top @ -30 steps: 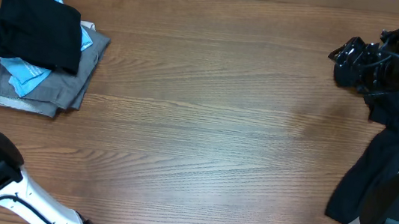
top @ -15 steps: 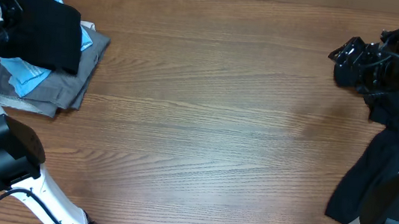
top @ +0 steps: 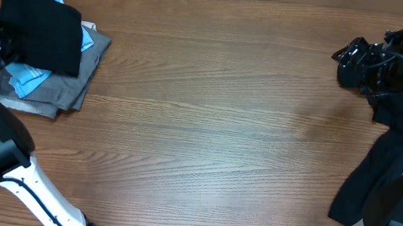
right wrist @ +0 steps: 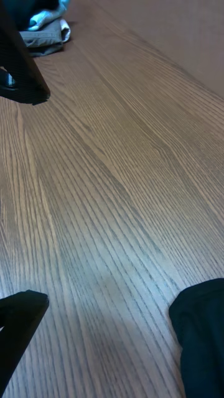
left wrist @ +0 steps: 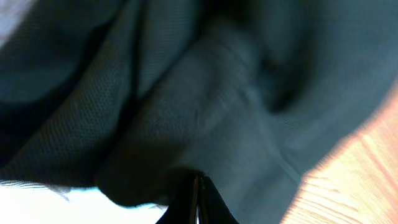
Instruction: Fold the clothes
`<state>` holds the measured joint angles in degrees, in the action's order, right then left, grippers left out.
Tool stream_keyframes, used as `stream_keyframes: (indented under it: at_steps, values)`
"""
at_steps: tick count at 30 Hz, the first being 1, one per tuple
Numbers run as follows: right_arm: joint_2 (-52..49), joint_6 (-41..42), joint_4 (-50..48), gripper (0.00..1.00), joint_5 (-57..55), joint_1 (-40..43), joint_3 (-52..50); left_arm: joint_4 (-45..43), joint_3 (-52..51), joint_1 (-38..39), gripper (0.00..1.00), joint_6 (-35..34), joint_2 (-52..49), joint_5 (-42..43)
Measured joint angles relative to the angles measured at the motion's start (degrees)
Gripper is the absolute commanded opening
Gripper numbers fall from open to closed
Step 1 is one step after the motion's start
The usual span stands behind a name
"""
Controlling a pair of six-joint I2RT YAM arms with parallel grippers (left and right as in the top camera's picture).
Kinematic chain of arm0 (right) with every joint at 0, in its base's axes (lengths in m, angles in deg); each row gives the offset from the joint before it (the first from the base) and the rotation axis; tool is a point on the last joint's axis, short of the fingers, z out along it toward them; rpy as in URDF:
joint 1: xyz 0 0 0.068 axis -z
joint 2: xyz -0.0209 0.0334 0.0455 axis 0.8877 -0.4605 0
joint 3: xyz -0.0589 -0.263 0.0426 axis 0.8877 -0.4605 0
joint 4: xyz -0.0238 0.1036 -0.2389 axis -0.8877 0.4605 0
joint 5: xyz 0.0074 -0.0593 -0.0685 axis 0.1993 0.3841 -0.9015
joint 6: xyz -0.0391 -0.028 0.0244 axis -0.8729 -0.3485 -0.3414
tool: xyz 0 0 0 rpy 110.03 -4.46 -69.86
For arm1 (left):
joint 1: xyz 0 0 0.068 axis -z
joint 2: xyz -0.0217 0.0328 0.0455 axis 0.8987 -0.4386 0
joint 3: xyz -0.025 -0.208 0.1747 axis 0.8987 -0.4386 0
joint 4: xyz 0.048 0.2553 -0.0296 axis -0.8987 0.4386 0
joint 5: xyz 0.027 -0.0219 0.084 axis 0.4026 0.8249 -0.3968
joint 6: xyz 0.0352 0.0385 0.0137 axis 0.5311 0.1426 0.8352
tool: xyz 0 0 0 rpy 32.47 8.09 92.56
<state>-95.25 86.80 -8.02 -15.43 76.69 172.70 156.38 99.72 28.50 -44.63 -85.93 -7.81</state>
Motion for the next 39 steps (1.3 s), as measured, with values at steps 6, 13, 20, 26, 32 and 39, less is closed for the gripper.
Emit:
stream_keyframes:
  at_steps: [6, 13, 20, 26, 32, 39]
  values:
    - [0.0, 0.0, 0.0, 1.00, 0.0, 0.0, 0.0, 0.2, -0.3, -4.4, 0.04, -0.1, -1.0, -2.2]
    - [0.0, 0.0, 0.0, 1.00, 0.0, 0.0, 0.0, 1.0, -0.3, -6.1, 0.04, -0.3, -3.0, -2.8]
    - [0.0, 0.0, 0.0, 1.00, 0.0, 0.0, 0.0, 3.7, 1.4, -5.9, 0.04, -2.9, -0.7, -2.5]
    - [0.0, 0.0, 0.0, 1.00, 0.0, 0.0, 0.0, 3.3, 3.3, -5.4, 0.04, -4.0, 11.6, -2.1]
    - [0.0, 0.0, 0.0, 1.00, 0.0, 0.0, 0.0, -1.5, 5.9, -0.8, 0.05, -4.1, 18.1, 2.9]
    - [0.0, 0.0, 0.0, 1.00, 0.0, 0.0, 0.0, -6.2, 5.7, 3.8, 0.04, -3.8, 9.0, 7.8]
